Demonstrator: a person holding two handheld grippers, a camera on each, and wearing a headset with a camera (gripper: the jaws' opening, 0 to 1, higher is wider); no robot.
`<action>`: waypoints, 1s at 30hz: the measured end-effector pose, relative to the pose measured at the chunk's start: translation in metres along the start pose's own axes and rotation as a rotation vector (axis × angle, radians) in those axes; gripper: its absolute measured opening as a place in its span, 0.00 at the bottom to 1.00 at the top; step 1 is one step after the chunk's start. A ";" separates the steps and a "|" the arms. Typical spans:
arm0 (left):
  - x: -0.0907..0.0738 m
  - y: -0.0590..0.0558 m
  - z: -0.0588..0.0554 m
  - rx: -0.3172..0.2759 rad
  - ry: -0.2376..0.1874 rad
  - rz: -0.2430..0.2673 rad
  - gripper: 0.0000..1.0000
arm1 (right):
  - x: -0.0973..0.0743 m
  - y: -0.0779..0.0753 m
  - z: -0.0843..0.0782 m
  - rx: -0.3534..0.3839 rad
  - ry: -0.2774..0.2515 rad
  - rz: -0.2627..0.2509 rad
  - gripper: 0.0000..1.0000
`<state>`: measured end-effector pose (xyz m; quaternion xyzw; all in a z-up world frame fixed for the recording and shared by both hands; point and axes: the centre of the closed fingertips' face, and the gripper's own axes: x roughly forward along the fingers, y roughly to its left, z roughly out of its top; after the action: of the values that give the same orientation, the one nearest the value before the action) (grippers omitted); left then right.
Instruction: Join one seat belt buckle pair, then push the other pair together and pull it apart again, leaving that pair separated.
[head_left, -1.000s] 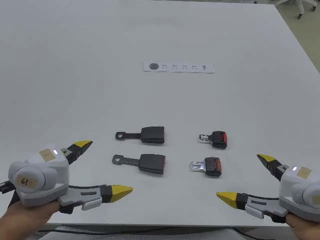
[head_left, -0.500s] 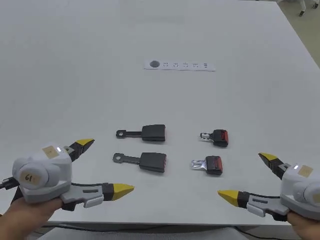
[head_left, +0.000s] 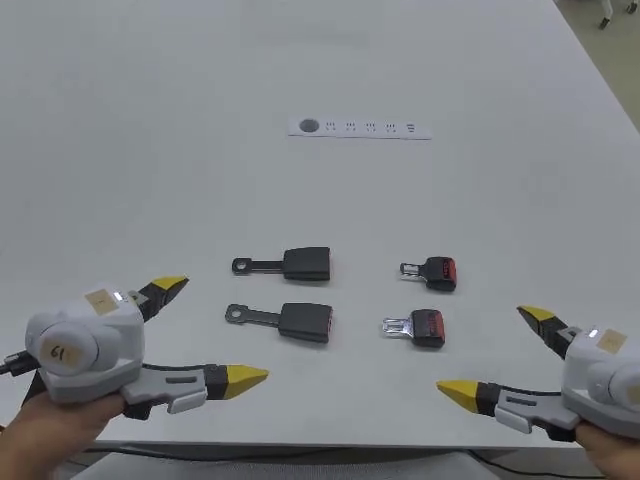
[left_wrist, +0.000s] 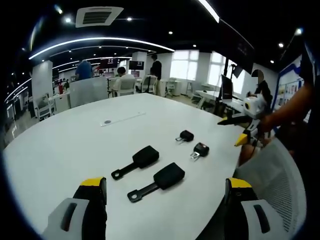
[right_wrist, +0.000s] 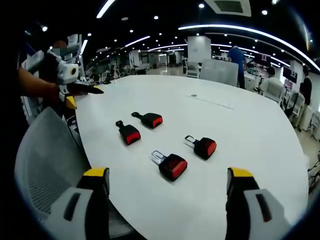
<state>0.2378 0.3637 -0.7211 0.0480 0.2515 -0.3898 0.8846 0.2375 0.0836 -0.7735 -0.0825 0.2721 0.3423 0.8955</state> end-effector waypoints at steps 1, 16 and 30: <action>0.000 0.000 0.000 -0.001 -0.001 0.000 1.00 | 0.000 0.000 0.000 0.000 0.000 0.001 0.99; 0.000 -0.001 0.000 0.001 0.002 0.000 1.00 | -0.003 -0.003 -0.003 0.007 0.005 0.000 0.98; 0.000 -0.001 0.002 0.002 -0.001 0.001 1.00 | -0.003 -0.002 -0.004 0.006 0.011 0.004 0.98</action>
<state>0.2376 0.3625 -0.7186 0.0489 0.2509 -0.3896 0.8848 0.2354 0.0785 -0.7753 -0.0814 0.2782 0.3429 0.8935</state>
